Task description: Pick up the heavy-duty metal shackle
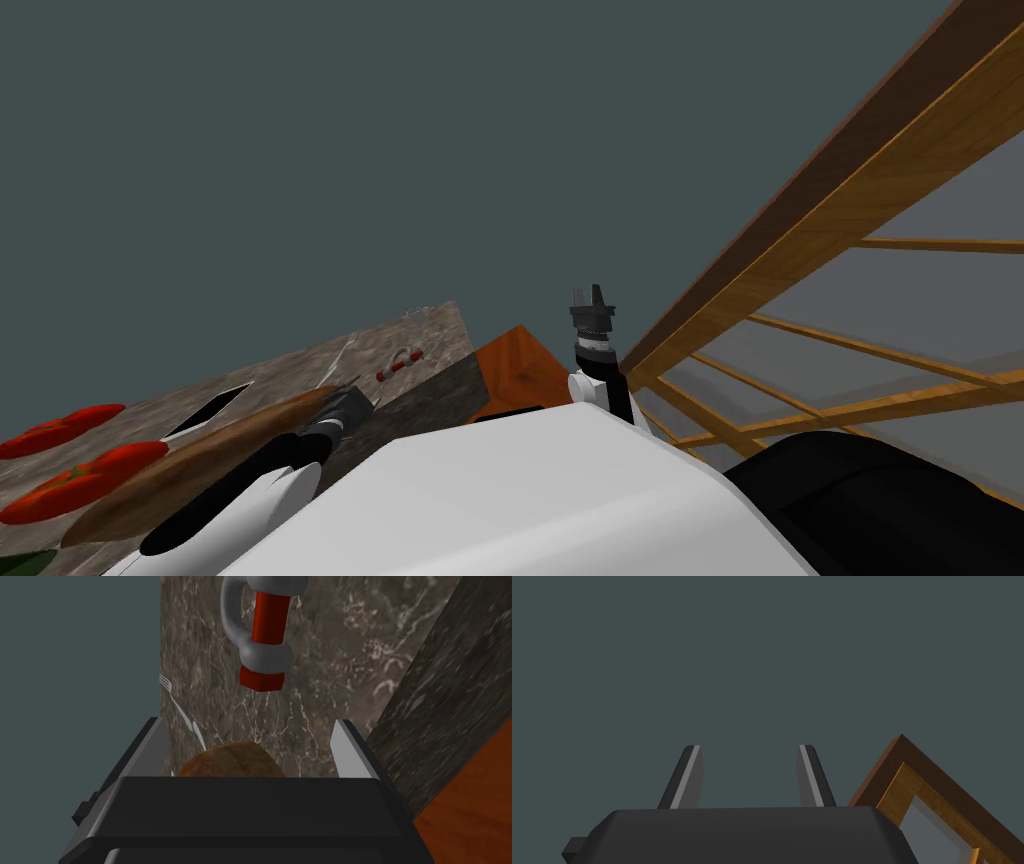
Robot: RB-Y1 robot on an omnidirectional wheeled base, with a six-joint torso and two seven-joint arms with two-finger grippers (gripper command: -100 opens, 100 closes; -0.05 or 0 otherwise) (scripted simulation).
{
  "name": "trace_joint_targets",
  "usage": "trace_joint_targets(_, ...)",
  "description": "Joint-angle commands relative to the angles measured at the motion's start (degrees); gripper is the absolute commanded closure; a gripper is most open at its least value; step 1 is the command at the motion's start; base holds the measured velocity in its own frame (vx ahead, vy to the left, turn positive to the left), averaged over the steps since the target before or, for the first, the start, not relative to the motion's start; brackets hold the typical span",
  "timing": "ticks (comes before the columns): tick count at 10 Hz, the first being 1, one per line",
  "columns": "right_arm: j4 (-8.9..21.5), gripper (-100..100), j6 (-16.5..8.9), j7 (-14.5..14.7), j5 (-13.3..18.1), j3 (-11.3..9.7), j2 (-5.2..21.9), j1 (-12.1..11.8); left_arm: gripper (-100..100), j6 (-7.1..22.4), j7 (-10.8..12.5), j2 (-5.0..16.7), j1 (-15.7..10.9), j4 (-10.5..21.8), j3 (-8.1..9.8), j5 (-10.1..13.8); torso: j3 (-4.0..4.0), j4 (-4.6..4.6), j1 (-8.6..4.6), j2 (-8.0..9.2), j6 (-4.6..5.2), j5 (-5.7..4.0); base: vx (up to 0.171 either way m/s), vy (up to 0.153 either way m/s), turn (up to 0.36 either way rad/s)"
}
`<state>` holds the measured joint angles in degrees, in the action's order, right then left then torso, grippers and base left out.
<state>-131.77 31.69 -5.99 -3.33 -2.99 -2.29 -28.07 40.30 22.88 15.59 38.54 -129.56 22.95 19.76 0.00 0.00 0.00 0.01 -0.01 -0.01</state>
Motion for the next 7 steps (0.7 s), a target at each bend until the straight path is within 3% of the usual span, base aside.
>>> trace_joint_targets(1, 0.00, 0, 0.00, 0.00, 0.00, 0.00, 0.00, 0.00, -100, 2.60, 0.53, 0.34, -0.03, 0.08, 0.47, 0.56, 0.00, 0.00, 0.00, 0.00, 0.00, 0.00, 0.005, -0.005, -0.118)
trace_joint_targets(7, 0.00, 0, 0.00, 0.00, 0.00, 0.00, 0.00, 0.00, -100, 10.97, 3.04, 2.97, -0.69, 1.15, 3.15, 3.85, 0.00, 0.00, 0.03, 0.00, -0.01, 0.01, 0.007, -0.002, -0.152)
